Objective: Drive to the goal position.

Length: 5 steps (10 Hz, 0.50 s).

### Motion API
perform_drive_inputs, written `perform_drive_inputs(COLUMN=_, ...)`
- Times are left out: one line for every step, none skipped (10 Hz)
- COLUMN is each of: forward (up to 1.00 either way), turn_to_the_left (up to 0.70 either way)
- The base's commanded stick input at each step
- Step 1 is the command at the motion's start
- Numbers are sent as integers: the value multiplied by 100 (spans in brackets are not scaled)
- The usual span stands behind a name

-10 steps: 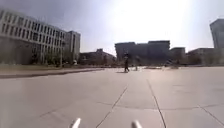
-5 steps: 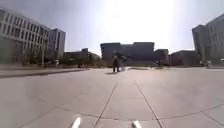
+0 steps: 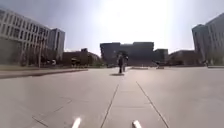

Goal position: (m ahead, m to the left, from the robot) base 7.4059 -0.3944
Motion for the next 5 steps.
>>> perform_drive_inputs(forward=100, turn_to_the_left=0)
perform_drive_inputs(forward=100, turn_to_the_left=0)
perform_drive_inputs(forward=100, turn_to_the_left=0)
perform_drive_inputs(forward=100, turn_to_the_left=0)
perform_drive_inputs(forward=100, turn_to_the_left=0)
